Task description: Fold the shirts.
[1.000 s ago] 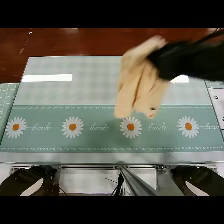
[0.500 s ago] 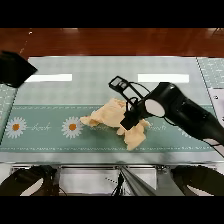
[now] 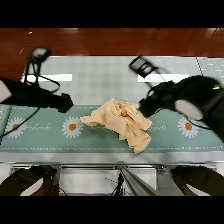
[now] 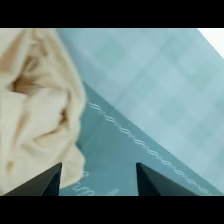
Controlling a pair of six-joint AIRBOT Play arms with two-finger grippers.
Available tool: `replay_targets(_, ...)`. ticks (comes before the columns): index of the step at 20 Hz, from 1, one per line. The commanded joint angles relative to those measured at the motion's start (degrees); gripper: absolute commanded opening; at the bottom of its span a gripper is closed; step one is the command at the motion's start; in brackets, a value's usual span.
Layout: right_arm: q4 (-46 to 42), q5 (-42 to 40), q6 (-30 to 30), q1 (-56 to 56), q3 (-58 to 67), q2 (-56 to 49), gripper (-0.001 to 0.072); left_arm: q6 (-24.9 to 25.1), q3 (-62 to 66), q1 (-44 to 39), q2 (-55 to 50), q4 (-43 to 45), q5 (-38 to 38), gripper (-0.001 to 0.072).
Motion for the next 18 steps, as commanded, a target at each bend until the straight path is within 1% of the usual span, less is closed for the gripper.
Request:
replay_targets(1,2.8,4.1,-2.3,-14.6,0.3,4.6,0.0548,0.8,-12.3,1.6,-0.1,-6.0,7.4,0.0705)
replay_targets(2,7.0,4.4,-4.6,-20.5,0.3,4.7,0.0548,2.4,-14.5,3.5,-0.1,-10.8,9.7,0.07)
replay_targets(3,11.0,4.5,-6.8,-25.7,0.1,4.7,0.0549,5.5,-16.7,6.4,-0.1,-17.2,11.7,0.0688)
replay_targets(4,14.8,4.4,-8.7,-30.9,-0.4,4.7,0.0551,9.1,-18.4,9.9,-0.2,-23.5,12.5,0.0658)
replay_targets(5,17.6,4.3,-10.3,-35.3,-1.1,4.7,0.0556,13.1,-20.2,14.4,-0.2,-30.1,12.3,0.0642)
replay_targets(6,20.3,4.3,-11.9,-39.6,-2.1,4.7,0.0558,15.7,-21.9,18.8,-0.2,-34.7,12.2,0.0642)
replay_targets(8,25.4,4.1,-14.1,-46.4,-4.8,4.7,0.0559,18.4,-25.2,26.7,-1.4,-39.9,10.8,0.0642)
replay_targets(9,27.5,3.5,-14.1,-48.9,-6.3,4.7,0.0559,20.9,-26.3,29.4,-3.1,-42.0,8.9,0.0642)
replay_targets(10,29.7,2.6,-14.1,-50.9,-8.1,4.7,0.0559,22.5,-26.9,30.6,-4.9,-43.5,7.5,0.0643)
replay_targets(12,31.7,1.7,-14.5,-52.7,-11.4,4.7,0.0559,24.9,-27.1,30.0,-9.3,-45.2,7.4,0.0644)
replay_targets(14,31.4,1.4,-14.7,-52.7,-14.1,4.7,0.0559,26.5,-27.1,28.1,-14.0,-48.2,8.9,0.0647)
replay_targets(18,31.7,1.5,-14.6,-52.7,-17.1,4.7,0.0559,31.6,-27.1,23.7,-21.9,-56.9,12.1,0.0646)
